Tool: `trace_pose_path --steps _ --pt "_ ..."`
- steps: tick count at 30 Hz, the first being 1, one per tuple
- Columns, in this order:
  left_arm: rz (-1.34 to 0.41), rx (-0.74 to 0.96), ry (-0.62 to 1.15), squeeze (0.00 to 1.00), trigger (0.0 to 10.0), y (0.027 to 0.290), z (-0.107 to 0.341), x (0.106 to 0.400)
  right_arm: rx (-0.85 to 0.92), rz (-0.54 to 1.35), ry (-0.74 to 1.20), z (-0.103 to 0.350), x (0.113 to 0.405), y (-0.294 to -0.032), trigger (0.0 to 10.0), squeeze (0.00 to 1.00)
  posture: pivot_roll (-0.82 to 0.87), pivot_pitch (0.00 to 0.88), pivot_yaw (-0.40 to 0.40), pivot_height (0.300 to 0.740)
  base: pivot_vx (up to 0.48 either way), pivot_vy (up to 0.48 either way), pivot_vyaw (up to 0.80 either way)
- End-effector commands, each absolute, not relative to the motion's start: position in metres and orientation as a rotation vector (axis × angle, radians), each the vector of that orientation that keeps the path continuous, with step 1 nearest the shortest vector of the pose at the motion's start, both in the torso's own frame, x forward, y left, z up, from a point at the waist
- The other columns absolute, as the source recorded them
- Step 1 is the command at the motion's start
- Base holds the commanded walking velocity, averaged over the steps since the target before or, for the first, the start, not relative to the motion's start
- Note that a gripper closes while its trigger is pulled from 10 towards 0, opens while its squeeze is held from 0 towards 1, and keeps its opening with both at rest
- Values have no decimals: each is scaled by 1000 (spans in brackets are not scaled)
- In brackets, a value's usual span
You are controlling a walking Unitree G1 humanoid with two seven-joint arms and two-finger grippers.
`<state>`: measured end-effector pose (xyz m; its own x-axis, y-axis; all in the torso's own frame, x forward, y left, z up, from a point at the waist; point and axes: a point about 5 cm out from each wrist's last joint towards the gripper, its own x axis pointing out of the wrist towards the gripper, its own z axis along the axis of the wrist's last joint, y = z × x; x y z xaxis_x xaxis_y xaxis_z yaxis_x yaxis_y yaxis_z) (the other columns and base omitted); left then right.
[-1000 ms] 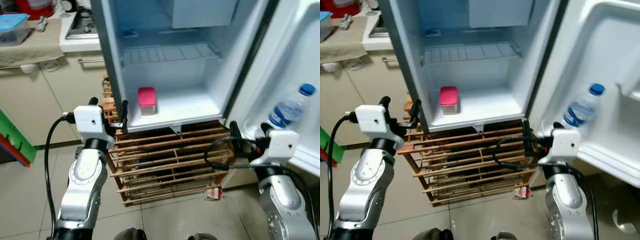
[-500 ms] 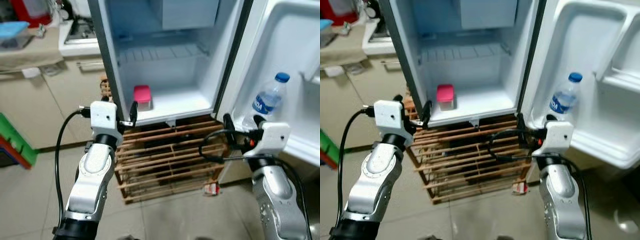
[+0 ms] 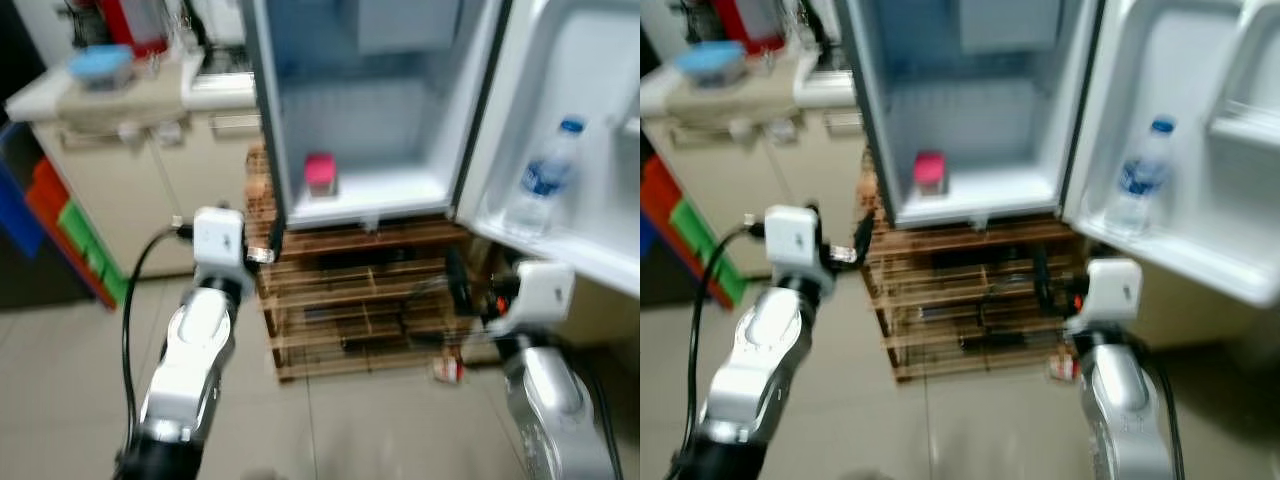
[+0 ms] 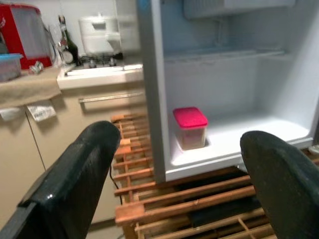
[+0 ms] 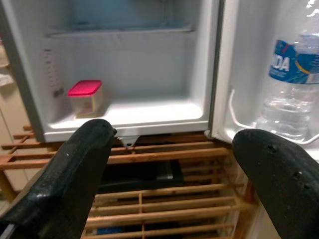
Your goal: Restocking fridge
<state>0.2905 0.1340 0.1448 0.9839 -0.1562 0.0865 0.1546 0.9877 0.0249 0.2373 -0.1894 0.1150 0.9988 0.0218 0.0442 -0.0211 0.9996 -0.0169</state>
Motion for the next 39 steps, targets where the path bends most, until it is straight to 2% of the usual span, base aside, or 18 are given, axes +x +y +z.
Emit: trace_pose_path --steps 1,7,9,16,39 --pt "-170 10 -63 0 10000 136 141 291 -20 18 -73 119 236 -189 10000 0 -165 0 59 740 0 0 -763" --pt "-197 -37 -8 0 10000 143 127 295 -25 -56 -49 109 223 -200 10000 0 -174 0 61 740 0 0 -760" --pt "-261 -28 18 0 10000 137 122 293 -7 -109 -37 105 222 -207 10000 0 -173 0 65 740 0 0 -756" --pt "-336 5 -38 0 10000 130 129 293 -7 -137 -36 102 223 -211 10000 0 -174 0 70 740 0 0 -758" --pt "-382 -20 -68 0 10000 111 129 300 -47 -111 -63 106 226 -208 10000 0 -207 0 82 740 0 -467 -755"
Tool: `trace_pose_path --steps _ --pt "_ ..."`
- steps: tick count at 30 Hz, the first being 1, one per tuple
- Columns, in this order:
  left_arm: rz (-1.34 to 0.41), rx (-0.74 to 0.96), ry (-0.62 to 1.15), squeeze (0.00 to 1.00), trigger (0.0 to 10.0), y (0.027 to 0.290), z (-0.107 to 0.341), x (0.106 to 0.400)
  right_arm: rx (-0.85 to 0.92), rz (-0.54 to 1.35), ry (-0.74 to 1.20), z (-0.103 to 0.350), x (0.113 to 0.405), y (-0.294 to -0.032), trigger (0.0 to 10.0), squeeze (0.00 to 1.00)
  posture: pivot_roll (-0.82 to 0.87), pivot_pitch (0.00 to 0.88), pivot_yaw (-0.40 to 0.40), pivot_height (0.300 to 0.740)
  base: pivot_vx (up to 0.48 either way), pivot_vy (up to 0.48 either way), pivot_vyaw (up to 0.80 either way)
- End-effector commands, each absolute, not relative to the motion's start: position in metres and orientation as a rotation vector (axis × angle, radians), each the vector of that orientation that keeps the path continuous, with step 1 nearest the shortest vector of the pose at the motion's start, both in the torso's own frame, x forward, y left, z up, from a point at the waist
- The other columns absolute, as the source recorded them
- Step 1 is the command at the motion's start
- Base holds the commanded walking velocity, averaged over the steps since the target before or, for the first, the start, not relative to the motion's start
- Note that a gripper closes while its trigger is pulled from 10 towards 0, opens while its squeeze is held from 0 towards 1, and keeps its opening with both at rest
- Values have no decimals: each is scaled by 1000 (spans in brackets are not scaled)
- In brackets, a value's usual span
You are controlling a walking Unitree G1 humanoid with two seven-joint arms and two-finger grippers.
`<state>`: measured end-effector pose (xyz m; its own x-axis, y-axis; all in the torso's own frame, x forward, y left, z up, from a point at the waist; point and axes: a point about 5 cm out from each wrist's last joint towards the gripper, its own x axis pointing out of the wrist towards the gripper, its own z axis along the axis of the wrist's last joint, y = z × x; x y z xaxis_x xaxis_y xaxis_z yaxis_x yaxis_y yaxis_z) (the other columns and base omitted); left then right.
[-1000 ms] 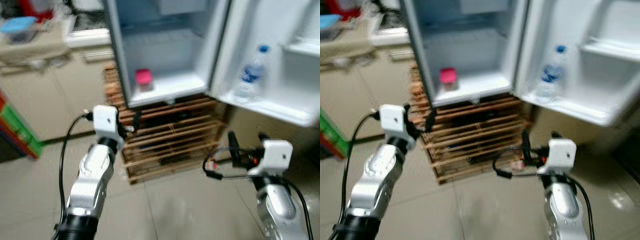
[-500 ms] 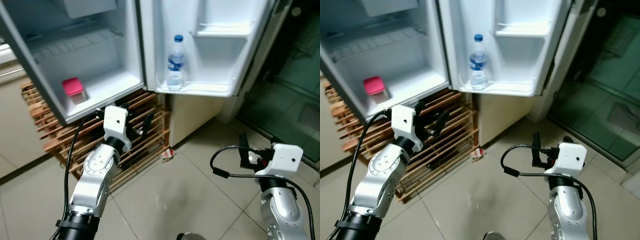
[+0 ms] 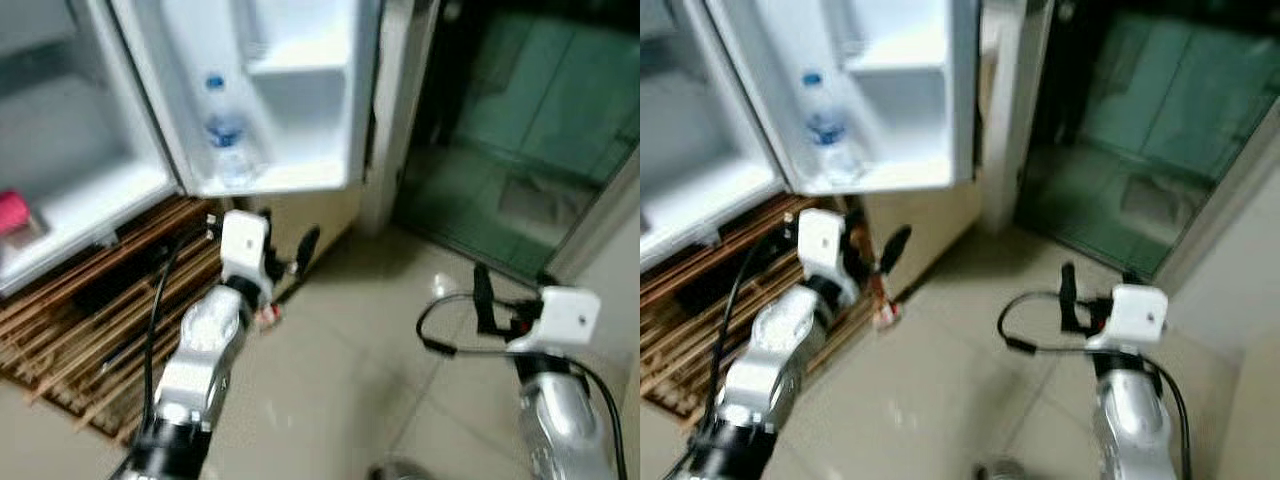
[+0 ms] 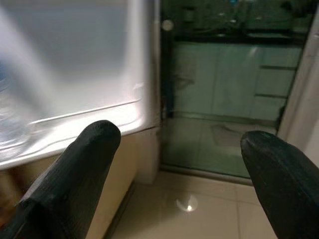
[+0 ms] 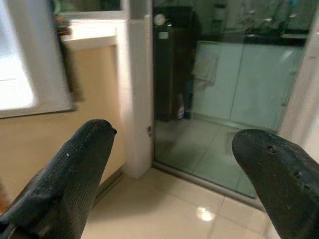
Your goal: Restocking fridge
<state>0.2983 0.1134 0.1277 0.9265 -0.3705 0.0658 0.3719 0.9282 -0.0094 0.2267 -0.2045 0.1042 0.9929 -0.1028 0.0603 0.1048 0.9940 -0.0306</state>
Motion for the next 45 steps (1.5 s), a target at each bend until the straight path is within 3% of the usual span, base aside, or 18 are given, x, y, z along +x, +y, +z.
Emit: trace_pose_path --steps 1,13,22,34,39,42,45 --pt "-353 15 -56 0 10000 113 127 303 -50 -107 -68 106 227 -207 10000 0 -207 0 82 740 0 0 0" --pt "-443 -52 -94 0 10000 102 139 308 -1 -142 -109 116 227 -203 10000 0 -206 0 80 740 251 0 0" --pt "-313 -209 38 0 10000 116 117 310 16 -154 -97 115 226 -206 10000 0 -207 0 75 740 465 0 0" --pt "-469 -87 17 0 10000 93 124 308 15 -141 -85 113 229 -204 10000 0 -200 0 76 740 472 0 0" --pt "-371 -65 41 0 10000 115 113 305 7 -141 -77 112 228 -204 10000 0 -207 0 73 740 0 0 0" --pt "-276 -95 118 0 10000 137 92 293 -4 -120 -61 113 230 -207 10000 0 -201 0 33 740 0 0 0" --pt "-237 -90 146 0 10000 143 84 287 -12 -97 -54 115 232 -209 10000 0 -190 0 1 740 0 0 0"
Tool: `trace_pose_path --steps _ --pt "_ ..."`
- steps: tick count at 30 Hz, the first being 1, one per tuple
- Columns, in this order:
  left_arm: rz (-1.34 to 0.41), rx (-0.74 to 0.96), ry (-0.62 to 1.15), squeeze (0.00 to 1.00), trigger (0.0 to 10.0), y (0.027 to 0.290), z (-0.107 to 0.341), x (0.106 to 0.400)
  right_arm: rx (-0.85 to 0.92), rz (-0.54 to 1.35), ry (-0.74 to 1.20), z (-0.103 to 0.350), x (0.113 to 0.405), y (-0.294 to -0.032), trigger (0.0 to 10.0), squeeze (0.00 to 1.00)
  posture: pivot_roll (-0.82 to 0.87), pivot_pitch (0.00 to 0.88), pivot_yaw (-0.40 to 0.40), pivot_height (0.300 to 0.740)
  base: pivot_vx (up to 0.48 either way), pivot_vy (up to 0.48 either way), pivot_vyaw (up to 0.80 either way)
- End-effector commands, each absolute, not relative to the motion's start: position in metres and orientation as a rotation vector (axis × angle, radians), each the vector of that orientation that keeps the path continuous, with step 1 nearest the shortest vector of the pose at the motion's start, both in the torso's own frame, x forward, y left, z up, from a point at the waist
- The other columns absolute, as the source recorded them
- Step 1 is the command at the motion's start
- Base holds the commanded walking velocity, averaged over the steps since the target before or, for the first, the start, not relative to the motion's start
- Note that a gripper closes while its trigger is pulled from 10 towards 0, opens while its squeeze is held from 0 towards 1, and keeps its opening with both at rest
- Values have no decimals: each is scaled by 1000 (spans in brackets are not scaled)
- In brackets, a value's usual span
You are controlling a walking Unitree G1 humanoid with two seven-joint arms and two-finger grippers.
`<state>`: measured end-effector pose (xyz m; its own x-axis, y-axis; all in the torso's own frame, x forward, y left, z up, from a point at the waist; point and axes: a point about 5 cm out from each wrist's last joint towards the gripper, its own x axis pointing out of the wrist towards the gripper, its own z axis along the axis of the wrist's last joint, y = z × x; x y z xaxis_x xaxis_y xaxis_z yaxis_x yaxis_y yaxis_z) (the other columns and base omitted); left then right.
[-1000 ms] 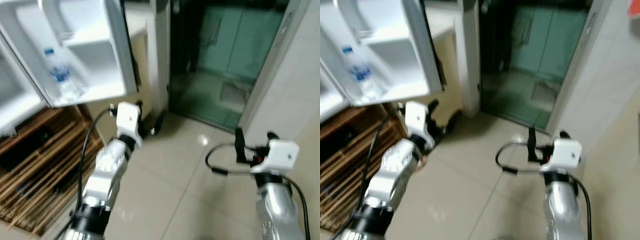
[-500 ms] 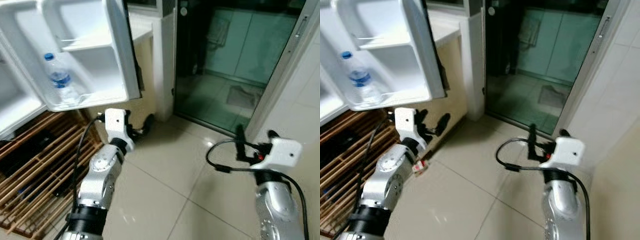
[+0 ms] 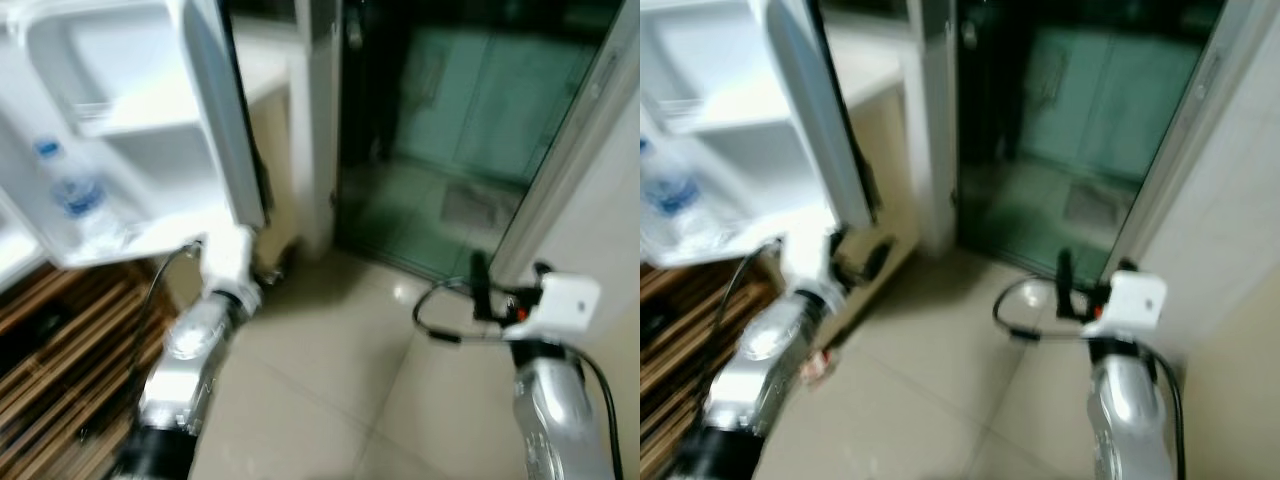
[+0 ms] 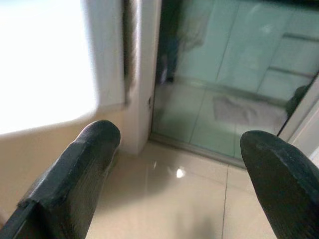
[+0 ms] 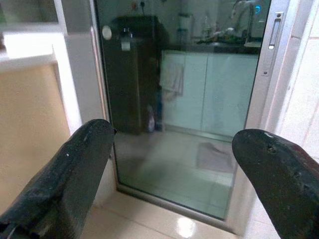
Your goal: Restocking fridge
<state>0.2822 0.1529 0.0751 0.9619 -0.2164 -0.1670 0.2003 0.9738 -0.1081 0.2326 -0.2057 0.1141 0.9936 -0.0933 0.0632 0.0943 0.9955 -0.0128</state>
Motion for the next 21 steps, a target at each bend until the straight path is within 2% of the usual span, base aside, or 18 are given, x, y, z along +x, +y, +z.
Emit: trace_pose_path --steps 1,4,6,17,21 --pt "-220 -52 147 0 10000 141 82 283 -19 -71 -44 116 238 -211 10000 0 -169 0 -33 740 0 0 0" --pt "-235 -25 132 0 10000 137 85 281 -20 -62 -38 116 242 -213 10000 0 -156 0 -43 740 0 0 0" --pt "-274 -3 74 0 10000 130 97 281 -18 -53 -39 116 248 -212 10000 0 -151 0 -42 740 315 -356 0" --pt "-332 -18 44 0 10000 120 107 289 4 -47 -41 113 246 -202 10000 0 -161 0 0 740 378 -289 0" --pt "-314 -31 52 0 10000 120 107 293 3 -47 -44 113 246 -201 10000 0 -164 0 7 740 459 0 0"
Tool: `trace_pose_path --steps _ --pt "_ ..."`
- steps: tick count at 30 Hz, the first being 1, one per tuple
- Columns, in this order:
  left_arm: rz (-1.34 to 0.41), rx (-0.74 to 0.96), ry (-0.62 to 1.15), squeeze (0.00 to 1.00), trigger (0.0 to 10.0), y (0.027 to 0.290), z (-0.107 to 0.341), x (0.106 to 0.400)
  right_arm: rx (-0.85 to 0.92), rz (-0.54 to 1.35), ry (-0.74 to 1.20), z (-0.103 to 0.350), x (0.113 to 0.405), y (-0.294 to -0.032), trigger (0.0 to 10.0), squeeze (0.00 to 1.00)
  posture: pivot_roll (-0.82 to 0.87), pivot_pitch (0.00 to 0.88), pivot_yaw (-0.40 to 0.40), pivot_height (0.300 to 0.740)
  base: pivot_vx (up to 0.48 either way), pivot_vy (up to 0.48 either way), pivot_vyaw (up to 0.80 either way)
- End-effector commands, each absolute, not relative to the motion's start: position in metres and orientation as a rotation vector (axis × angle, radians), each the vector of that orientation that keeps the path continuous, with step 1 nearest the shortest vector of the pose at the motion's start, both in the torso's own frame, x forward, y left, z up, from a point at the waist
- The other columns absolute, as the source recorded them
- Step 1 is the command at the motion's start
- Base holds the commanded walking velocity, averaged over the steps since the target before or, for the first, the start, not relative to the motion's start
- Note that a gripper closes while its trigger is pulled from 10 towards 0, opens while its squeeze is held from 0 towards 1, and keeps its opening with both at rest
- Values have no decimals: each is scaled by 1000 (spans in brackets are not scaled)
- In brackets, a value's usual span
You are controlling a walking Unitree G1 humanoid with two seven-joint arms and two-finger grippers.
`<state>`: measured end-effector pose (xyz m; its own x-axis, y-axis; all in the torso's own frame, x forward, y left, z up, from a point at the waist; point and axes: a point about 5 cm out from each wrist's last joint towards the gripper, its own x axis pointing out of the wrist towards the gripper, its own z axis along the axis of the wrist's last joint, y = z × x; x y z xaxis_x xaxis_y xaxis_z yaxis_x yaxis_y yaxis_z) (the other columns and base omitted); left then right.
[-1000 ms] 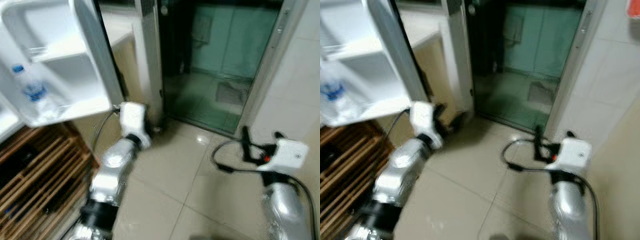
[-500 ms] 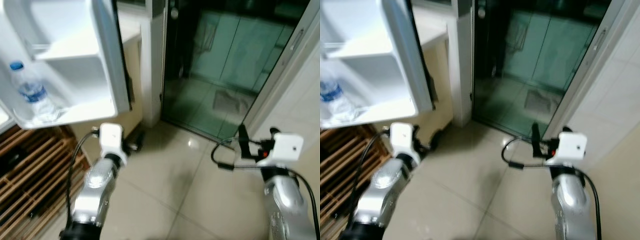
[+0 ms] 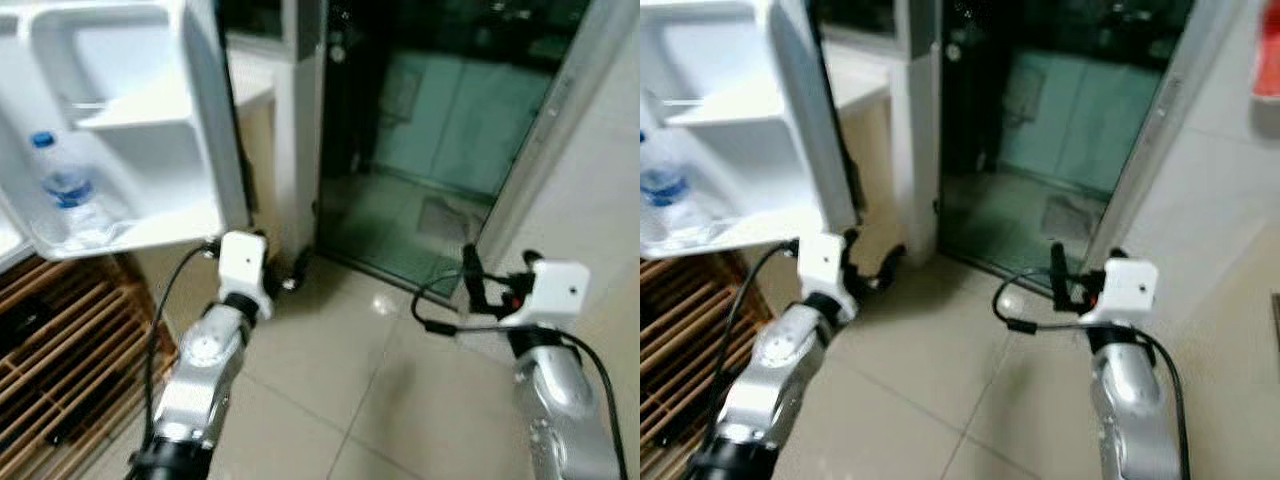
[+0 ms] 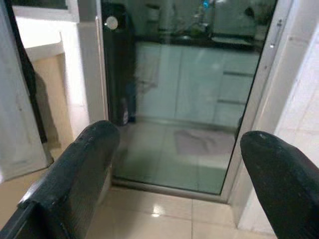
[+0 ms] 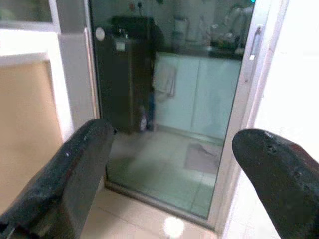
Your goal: Restocking fridge
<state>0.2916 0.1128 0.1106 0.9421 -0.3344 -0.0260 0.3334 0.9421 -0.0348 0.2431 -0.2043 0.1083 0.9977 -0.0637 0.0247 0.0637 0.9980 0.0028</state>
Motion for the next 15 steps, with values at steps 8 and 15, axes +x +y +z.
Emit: trace_pose_path --steps 8,15 --pt "-309 -10 47 0 10000 120 110 301 -5 -43 -52 114 246 -200 10000 0 -169 0 10 740 471 0 0" --pt "-352 4 35 0 10000 111 111 300 -6 -42 -52 113 246 -199 10000 0 -170 0 12 740 480 0 0"
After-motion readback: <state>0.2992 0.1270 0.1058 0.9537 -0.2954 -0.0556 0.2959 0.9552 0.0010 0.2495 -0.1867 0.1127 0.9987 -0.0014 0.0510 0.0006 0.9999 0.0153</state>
